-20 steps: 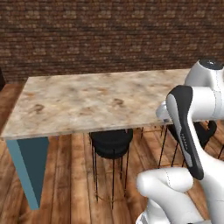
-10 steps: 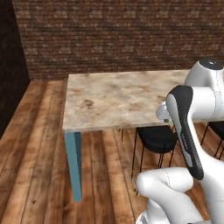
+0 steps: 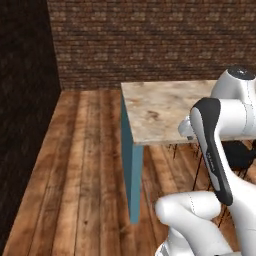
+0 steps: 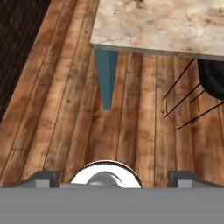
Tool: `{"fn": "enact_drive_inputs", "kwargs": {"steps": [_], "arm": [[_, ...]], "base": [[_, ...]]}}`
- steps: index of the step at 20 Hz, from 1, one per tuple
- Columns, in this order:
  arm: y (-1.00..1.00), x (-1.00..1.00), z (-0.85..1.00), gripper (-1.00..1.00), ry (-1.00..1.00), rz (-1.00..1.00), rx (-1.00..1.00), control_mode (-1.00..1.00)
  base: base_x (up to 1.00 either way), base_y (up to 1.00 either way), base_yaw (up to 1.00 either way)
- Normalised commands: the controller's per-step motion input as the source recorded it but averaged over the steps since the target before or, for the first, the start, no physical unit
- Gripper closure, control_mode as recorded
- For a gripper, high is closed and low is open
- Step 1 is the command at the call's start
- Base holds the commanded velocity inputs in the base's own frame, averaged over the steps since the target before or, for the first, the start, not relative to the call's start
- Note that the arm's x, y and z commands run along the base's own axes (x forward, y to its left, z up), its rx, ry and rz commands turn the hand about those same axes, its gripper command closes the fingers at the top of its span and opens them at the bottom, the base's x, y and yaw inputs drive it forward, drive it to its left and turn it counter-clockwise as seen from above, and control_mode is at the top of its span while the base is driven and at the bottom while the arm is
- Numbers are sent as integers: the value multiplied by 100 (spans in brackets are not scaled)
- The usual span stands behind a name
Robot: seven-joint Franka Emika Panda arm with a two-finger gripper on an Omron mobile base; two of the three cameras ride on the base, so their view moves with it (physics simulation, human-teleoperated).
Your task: There is a tray on the dining counter. Grab the cup, mug, and pitcher and place them on the tray. The pitcher may be placed next to the tray if it cannot fit the tray.
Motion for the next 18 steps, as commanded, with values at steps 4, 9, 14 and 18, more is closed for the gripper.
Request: {"fn": "enact_drive_inputs", "kwargs": {"steps": [4,9,14,18], "arm": [[0,0,0,-100,0,0,0,100],[0,0,0,-100,0,0,0,100],[0,0,0,-100,0,0,0,100],[0,0,0,-100,0,0,0,100]], "base": [[-1,100,5],[0,100,1],[57,100,-2],[79,94,-8]]}}
